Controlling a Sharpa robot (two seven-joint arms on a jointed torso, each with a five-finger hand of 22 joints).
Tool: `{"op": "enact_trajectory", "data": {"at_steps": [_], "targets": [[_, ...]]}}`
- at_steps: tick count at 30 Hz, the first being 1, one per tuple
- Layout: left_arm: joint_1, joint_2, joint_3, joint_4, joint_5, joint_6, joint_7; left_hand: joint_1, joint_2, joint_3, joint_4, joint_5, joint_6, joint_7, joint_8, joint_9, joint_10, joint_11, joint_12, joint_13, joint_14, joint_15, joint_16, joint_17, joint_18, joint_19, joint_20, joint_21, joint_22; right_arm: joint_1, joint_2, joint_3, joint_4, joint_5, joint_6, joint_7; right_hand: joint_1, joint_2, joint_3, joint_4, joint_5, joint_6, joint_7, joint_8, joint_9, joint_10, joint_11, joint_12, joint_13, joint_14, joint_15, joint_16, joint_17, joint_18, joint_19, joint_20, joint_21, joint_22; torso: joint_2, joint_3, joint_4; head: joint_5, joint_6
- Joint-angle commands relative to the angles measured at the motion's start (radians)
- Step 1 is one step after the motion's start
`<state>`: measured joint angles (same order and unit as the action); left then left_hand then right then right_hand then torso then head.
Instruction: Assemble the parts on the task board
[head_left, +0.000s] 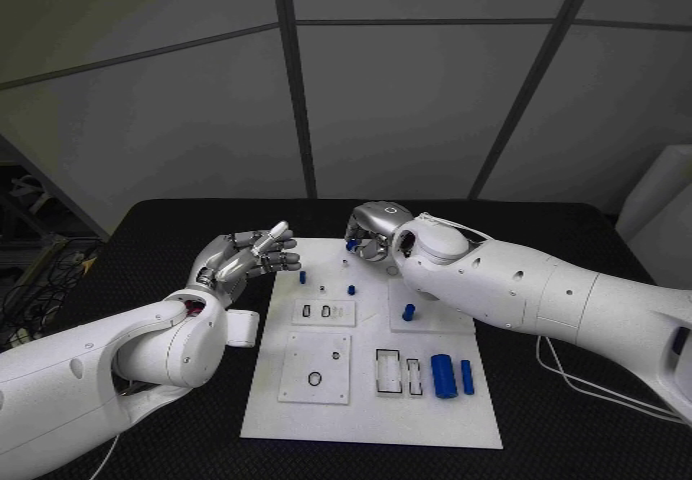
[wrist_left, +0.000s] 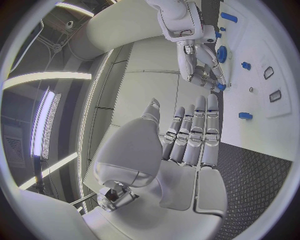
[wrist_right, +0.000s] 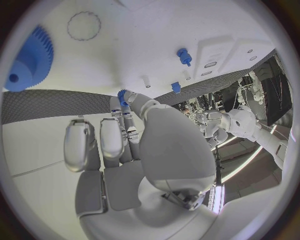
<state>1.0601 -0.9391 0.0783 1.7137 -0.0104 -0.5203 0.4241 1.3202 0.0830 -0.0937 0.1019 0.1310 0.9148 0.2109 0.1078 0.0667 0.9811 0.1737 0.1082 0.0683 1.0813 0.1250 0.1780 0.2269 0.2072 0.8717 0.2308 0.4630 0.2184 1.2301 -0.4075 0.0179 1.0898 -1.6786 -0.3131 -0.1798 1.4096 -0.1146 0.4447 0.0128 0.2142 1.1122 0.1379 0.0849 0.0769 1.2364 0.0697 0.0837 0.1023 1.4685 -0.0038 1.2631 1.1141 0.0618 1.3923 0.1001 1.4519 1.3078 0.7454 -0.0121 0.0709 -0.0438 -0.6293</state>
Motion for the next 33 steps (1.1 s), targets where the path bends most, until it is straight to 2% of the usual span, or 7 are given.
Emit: {"op": "enact_trajectory", "data": {"at_steps": [1,12,16,19,21,26,33], "targets": [[0.002,0.0,0.001,0.002,-0.009,0.015,0.002,0.006,0.003,0.002,-0.005,0.001,0.003,0.006,-0.006,-0.001,-0.007,0.0,-0.007,-0.001,-0.005,0.0,-0.006,0.001,-0.028,-0.007,-0.001,0.004,0.001,0.003,0.006,0.0,-0.013,-0.001,0.025,-0.003,-0.009,-0.002,0.002,0.006,-0.003,0.004,0.002,0.002,0.001,-0.001,0.003,-0.008,-0.001,0.039,-0.003,0.008,0.0,-0.007,0.004,0.0,0.005,0.007,0.0,0.0002,0.0002,0.001,0.0],[0.004,0.0,0.001,-0.005,-0.008,0.025,0.001,0.005,0.003,0.001,-0.006,0.001,0.004,0.006,-0.006,-0.001,-0.007,0.0,-0.007,-0.001,-0.005,0.0,-0.008,0.003,-0.028,-0.01,0.0,0.004,0.001,0.003,0.016,-0.001,-0.036,-0.004,0.042,-0.008,-0.017,-0.007,0.003,0.008,-0.007,-0.008,0.006,-0.006,-0.002,-0.014,0.007,-0.016,-0.005,0.038,0.001,0.013,0.001,-0.006,0.001,0.003,0.005,0.005,0.002,-0.0001,0.0,0.005,0.002],[0.004,0.001,0.001,-0.006,-0.008,0.027,0.0,0.005,0.003,0.001,-0.006,0.001,0.004,0.006,-0.007,-0.001,-0.007,0.0,-0.007,-0.001,-0.005,0.0,-0.008,0.003,-0.028,-0.01,0.0,0.004,0.001,0.003,0.019,-0.001,-0.034,-0.004,0.046,-0.002,-0.023,-0.013,0.003,0.011,-0.01,-0.022,0.01,-0.015,-0.005,-0.028,0.012,-0.021,-0.008,0.035,0.005,0.011,-0.004,-0.005,-0.006,0.005,0.001,-0.003,0.002,0.0007,-0.0001,-0.001,0.001],[0.004,0.0,0.001,-0.007,-0.008,0.029,-0.001,0.005,0.003,0.001,-0.006,0.001,0.004,0.006,-0.007,-0.001,-0.007,0.0,-0.007,-0.001,-0.005,0.0,-0.009,0.003,-0.028,-0.01,0.0,0.004,0.001,0.003,0.017,-0.001,-0.032,-0.002,0.039,0.0,-0.042,-0.033,0.0,0.02,-0.027,-0.09,0.021,-0.025,-0.014,-0.093,0.024,-0.023,-0.023,0.024,0.019,-0.01,-0.038,0.004,-0.038,0.015,-0.018,-0.045,0.002,0.0003,0.0001,0.001,0.001],[0.005,0.0,0.001,-0.006,-0.008,0.03,-0.002,0.005,0.003,0.001,-0.007,0.001,0.003,0.006,-0.007,-0.001,-0.008,0.0,-0.008,-0.001,-0.005,0.0,-0.009,0.004,-0.028,-0.01,0.0,0.004,0.002,0.003,0.013,-0.001,-0.026,-0.001,0.025,0.0,-0.048,-0.046,-0.01,0.023,-0.048,-0.142,0.017,-0.024,-0.013,-0.157,0.035,-0.02,-0.035,0.014,0.026,-0.03,-0.069,0.017,-0.08,0.024,-0.048,-0.103,0.001,0.0002,-0.0001,0.002,0.001],[0.005,-0.003,0.001,-0.006,-0.008,0.032,-0.003,0.005,0.003,0.001,-0.007,0.001,0.003,0.006,-0.007,-0.001,-0.008,0.0,-0.008,-0.001,-0.005,0.0,-0.009,0.004,-0.028,-0.01,0.0,0.004,0.002,0.003,-0.019,-0.001,0.012,0.005,-0.023,0.005,-0.046,-0.053,-0.033,0.023,-0.065,-0.181,0.015,-0.023,-0.012,-0.192,0.041,-0.015,-0.036,0.01,0.028,-0.041,-0.087,0.024,-0.105,0.032,-0.068,-0.139,0.001,0.002,-0.001,0.006,0.003],[0.005,-0.009,0.001,-0.006,-0.008,0.036,-0.005,0.004,0.003,0.001,-0.007,0.0,0.002,0.006,-0.008,-0.001,-0.009,0.001,-0.009,-0.001,-0.005,0.0,-0.009,0.005,-0.028,-0.011,0.0,0.004,0.002,0.002,-0.12,-0.001,0.124,0.043,-0.098,0.018,-0.041,-0.049,-0.043,0.026,-0.051,-0.167,0.025,-0.017,-0.007,-0.16,0.035,0.009,-0.03,0.007,0.023,-0.047,-0.099,0.022,-0.093,0.03,-0.065,-0.129,0.0,0.0033,-0.0053,0.008,0.007]]}}
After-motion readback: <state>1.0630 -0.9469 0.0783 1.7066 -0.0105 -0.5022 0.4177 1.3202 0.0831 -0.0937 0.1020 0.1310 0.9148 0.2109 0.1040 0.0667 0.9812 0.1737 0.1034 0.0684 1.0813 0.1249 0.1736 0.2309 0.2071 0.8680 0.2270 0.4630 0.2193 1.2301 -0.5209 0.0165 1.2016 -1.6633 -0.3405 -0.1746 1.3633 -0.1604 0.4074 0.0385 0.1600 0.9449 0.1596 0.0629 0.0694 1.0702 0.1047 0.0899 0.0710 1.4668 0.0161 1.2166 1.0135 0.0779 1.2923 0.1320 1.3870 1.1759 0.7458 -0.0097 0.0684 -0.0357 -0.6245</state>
